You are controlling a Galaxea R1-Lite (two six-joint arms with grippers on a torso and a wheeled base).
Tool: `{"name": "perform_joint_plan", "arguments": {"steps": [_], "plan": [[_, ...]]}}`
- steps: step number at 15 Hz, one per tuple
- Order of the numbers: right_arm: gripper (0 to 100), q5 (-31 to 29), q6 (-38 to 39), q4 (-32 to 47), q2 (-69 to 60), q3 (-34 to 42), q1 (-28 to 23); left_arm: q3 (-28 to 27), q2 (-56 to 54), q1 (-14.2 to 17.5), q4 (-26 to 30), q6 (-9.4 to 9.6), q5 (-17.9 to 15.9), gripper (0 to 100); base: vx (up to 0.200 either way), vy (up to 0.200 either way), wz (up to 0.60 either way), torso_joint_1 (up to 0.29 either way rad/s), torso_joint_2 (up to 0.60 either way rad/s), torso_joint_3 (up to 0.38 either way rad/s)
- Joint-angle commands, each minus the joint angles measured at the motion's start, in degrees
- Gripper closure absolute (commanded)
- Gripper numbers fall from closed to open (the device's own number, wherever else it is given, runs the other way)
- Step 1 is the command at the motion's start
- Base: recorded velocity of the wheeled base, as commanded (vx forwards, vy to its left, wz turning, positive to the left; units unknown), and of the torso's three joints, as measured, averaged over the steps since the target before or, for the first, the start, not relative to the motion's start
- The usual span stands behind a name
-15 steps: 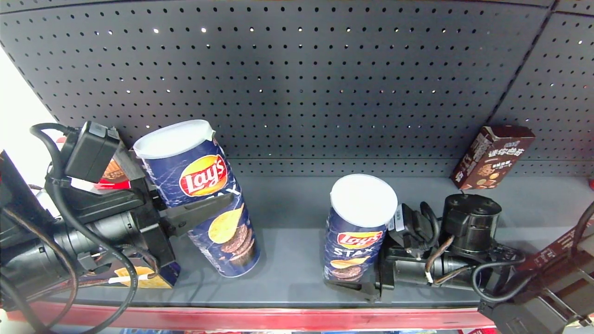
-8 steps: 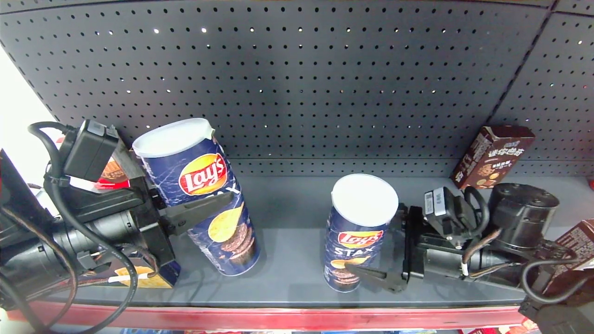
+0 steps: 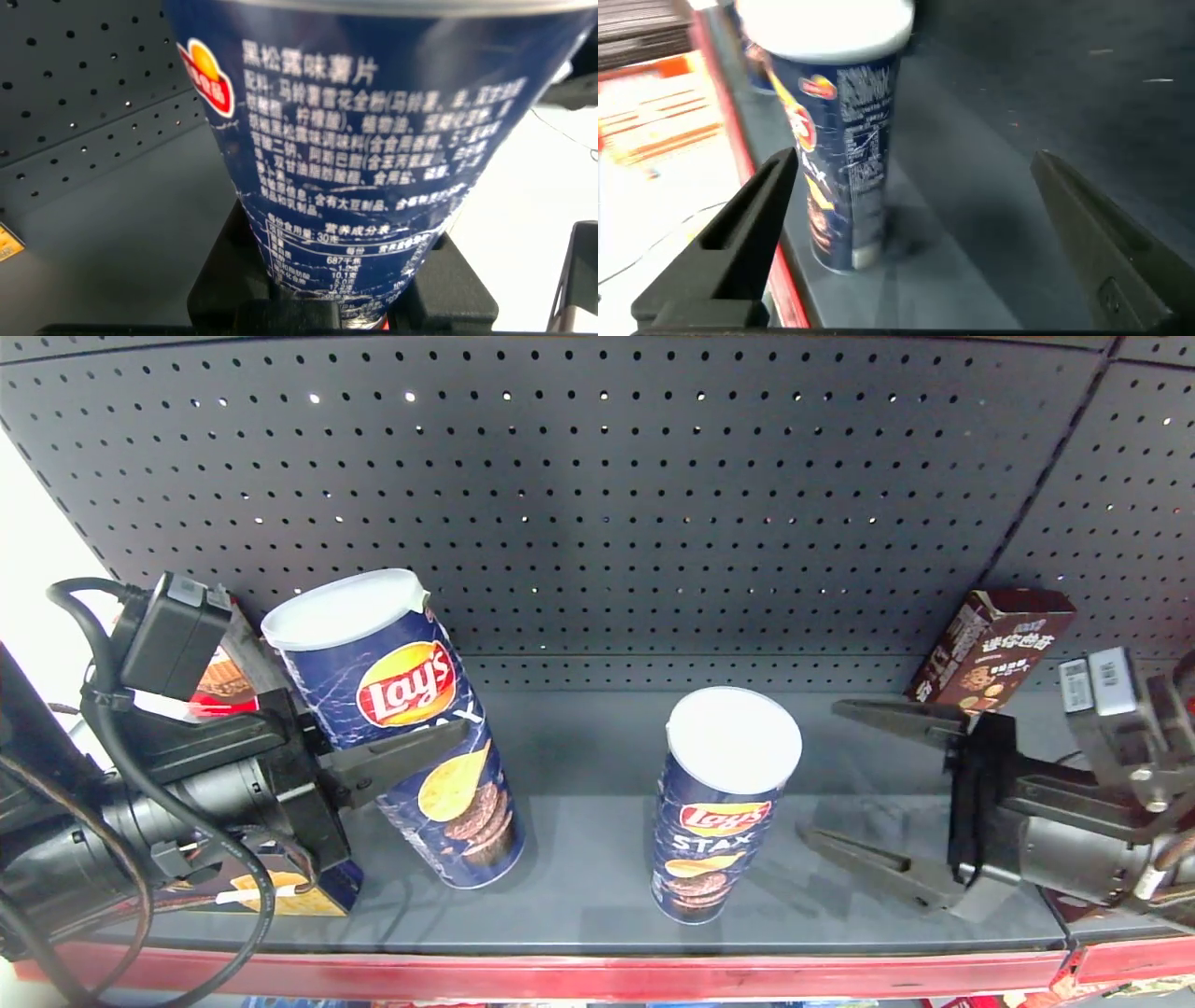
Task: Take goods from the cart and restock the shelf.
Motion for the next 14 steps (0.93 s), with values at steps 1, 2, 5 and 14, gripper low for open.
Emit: {"name": "perform_joint_plan", "arguments": {"steps": [1, 2, 5, 14], "plan": [[0, -4.8, 0.0, 6.6, -13.2, 0.1, -0.6, 0.0, -0.1, 0.0, 0.0, -0.04, 0.0, 100, 0.0, 0.0, 0.0, 0.0, 0.0, 0.0], [0, -9.4, 0.0, 11.7, -19.2, -0.1, -0.7, -0.1, -0.2, 0.1, 0.0, -0.04, 0.0, 100, 0.0, 0.0, 0.0, 0.0, 0.0, 0.0], [0, -21.4, 0.0, 27.0, -35.7, 0.6, -0.9, -0.6, -0.2, -0.2, 0.0, 0.05, 0.0, 100, 0.0, 0.0, 0.0, 0.0, 0.0, 0.0], [0, -44.5, 6.5, 60.4, -78.6, 21.3, -2.8, -0.5, -0.2, -2.2, 0.0, 0.14, 0.0, 100, 0.0, 0.0, 0.0, 0.0, 0.0, 0.0]]}}
